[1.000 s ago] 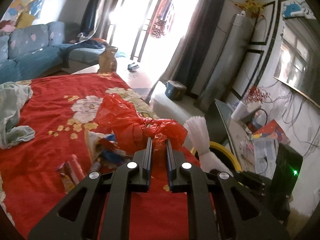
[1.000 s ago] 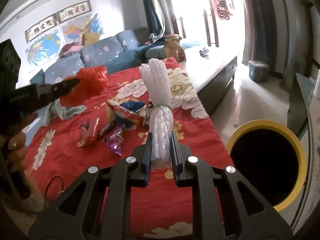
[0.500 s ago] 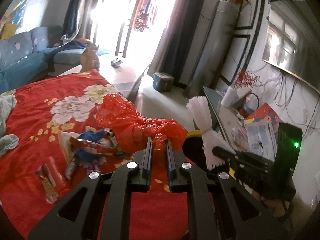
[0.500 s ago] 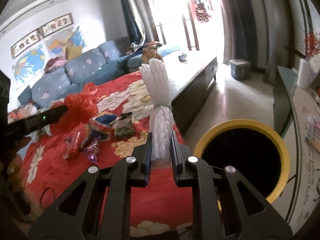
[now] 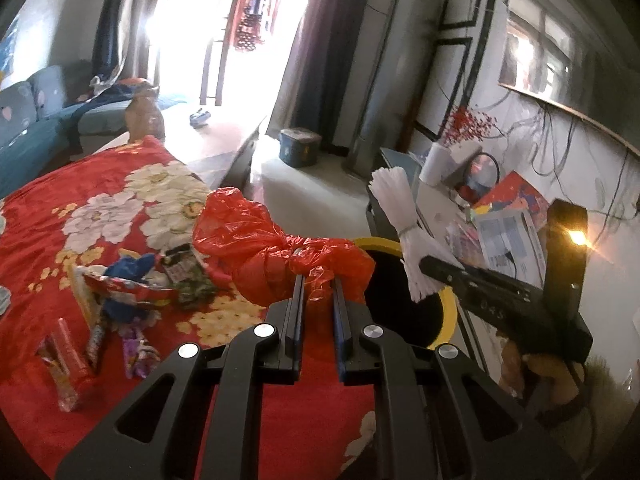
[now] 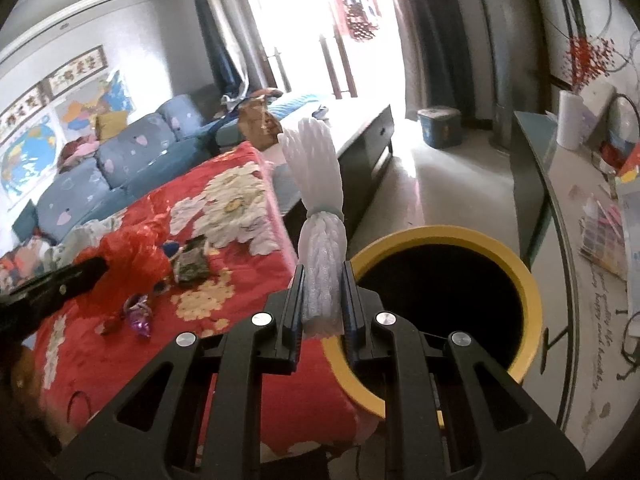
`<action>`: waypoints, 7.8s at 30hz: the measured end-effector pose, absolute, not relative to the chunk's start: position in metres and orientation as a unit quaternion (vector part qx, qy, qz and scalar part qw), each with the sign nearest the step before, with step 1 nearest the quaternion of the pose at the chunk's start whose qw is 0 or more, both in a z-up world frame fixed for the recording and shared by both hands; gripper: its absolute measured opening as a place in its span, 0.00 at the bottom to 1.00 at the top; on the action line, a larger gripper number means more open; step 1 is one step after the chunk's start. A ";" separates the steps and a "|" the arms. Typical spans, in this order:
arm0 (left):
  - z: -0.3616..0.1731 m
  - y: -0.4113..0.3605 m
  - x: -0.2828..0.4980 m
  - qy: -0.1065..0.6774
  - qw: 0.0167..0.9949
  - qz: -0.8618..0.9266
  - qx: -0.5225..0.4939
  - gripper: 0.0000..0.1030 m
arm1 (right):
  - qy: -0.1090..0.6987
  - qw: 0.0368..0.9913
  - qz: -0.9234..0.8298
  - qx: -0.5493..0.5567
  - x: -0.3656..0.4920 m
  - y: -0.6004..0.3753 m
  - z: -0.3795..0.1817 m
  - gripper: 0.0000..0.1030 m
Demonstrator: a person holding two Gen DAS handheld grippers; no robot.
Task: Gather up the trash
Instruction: 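Carry the foam net and red bag over the yellow bin with both tools, then open both tools to drop the net and red bag into the bin, then move both tools back over the snack wrappers on the bed, then grasp the yellow chip bag with the left tool while the right grasps the purple wrapper, then carry the yellow chip bag and purple wrapper over the yellow bin with both tools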
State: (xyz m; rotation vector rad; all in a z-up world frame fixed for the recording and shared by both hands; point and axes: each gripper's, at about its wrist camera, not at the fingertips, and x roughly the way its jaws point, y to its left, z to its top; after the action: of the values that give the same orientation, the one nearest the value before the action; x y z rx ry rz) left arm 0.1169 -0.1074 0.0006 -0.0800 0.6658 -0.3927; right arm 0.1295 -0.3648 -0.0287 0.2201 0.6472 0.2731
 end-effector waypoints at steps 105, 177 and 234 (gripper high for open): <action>-0.030 -0.129 0.149 0.303 0.943 -0.139 -0.012 0.93 | 0.328 0.934 0.084 0.117 0.135 -0.385 -0.051 0.68; -0.074 0.116 0.213 0.387 0.907 0.020 -0.166 0.41 | 0.412 0.847 0.335 0.007 0.146 -0.121 -0.078 0.42; -0.009 0.000 0.148 0.296 0.949 -0.085 -0.069 0.11 | 0.341 0.909 0.234 0.059 0.147 -0.270 -0.025 0.19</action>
State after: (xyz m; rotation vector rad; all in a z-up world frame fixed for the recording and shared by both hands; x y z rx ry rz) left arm 0.1483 0.0001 -0.0087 -0.1408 0.6025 -0.1727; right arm 0.1472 -0.2701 -0.0247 0.1208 0.7037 0.4831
